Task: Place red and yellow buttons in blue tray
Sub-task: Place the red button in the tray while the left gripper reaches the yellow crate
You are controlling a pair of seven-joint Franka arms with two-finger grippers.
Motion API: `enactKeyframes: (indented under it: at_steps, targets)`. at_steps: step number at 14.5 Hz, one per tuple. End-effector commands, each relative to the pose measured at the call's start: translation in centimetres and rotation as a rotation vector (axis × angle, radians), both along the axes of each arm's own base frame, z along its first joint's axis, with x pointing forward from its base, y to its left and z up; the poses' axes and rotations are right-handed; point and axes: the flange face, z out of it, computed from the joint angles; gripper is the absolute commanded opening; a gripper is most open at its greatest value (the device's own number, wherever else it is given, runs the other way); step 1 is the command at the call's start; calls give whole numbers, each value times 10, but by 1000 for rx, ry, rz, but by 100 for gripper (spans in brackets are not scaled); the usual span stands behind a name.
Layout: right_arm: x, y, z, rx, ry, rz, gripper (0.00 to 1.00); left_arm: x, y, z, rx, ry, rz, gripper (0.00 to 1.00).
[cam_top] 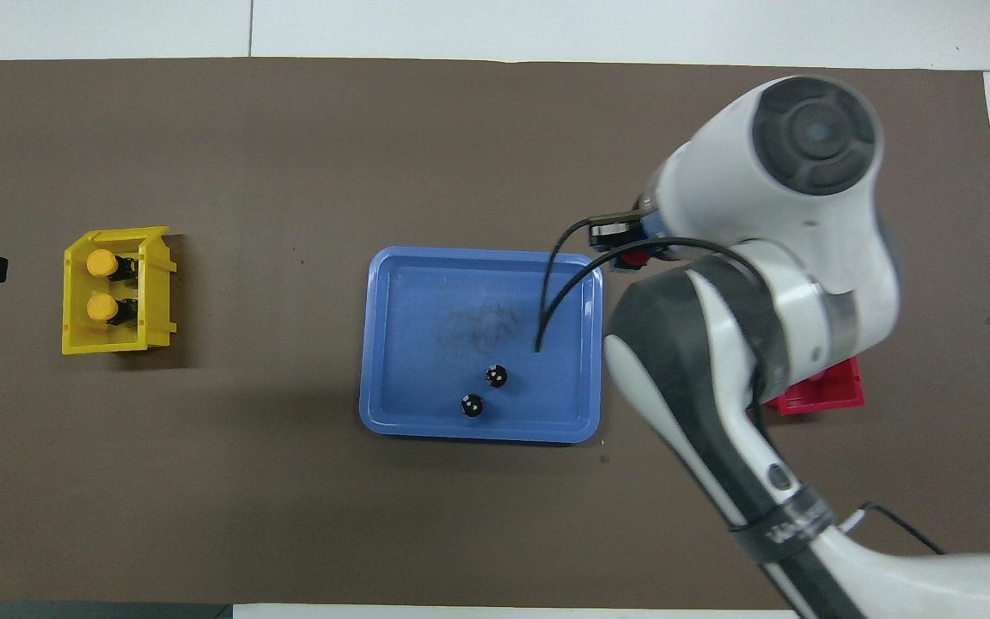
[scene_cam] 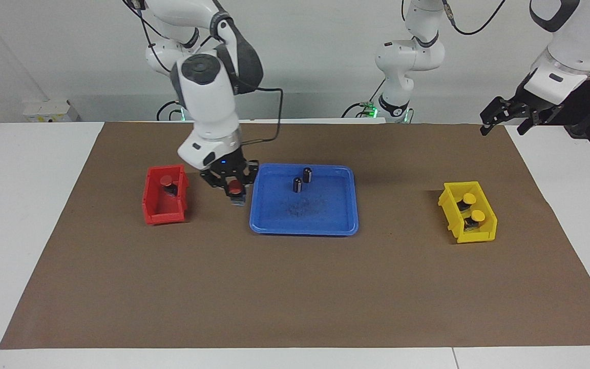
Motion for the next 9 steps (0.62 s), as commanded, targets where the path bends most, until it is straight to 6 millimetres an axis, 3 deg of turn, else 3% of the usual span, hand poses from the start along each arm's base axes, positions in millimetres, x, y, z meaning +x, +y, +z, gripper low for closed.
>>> enactKeyframes:
  at_steps: [1, 2, 5, 9]
  targets:
    - [2, 27, -19, 15, -16, -57, 27, -18, 26, -41, 21, -110, 32, 100]
    - [2, 38, -27, 31, -32, -75, 27, -17, 31, -72, 22, -142, 38, 97]
    - [-7, 74, -57, 42, -28, -96, 28, 7, 36, -133, 25, -124, 41, 81]
    - [-23, 90, -90, 25, -1, -85, 30, 40, 32, -199, 30, -127, 29, 73]
